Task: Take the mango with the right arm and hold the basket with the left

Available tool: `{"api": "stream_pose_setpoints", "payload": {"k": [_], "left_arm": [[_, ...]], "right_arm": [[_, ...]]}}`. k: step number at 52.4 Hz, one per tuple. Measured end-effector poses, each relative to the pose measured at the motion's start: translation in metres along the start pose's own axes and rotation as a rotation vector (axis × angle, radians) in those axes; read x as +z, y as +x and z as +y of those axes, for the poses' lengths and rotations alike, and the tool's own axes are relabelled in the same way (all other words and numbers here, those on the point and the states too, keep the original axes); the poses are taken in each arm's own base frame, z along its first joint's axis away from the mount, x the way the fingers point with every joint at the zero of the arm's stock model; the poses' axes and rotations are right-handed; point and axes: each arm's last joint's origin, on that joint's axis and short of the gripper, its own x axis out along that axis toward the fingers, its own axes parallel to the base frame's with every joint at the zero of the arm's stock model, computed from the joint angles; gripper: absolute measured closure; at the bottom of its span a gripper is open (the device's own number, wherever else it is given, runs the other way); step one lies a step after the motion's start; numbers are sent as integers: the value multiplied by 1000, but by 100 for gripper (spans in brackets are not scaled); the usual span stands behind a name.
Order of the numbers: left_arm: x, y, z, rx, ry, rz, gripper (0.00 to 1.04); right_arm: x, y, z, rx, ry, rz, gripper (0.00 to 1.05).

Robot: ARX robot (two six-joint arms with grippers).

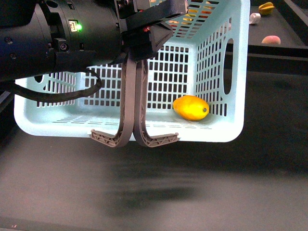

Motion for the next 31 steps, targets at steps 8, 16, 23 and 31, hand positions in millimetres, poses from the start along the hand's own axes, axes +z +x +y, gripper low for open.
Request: {"api": "stream_pose_setpoints", "payload": {"k": [8, 16, 23, 31], "left_arm": [[0, 0, 0, 0, 0, 0, 97], [0, 0, 0, 0, 0, 0, 97], [0, 0, 0, 0, 0, 0, 97], [0, 0, 0, 0, 0, 0, 97]], "right_arm": [[0, 0, 0, 0, -2, 0, 87], [0, 0, 0, 0, -2, 0, 62], [0, 0, 0, 0, -2, 0, 41], [0, 0, 0, 0, -1, 0, 8]]}}
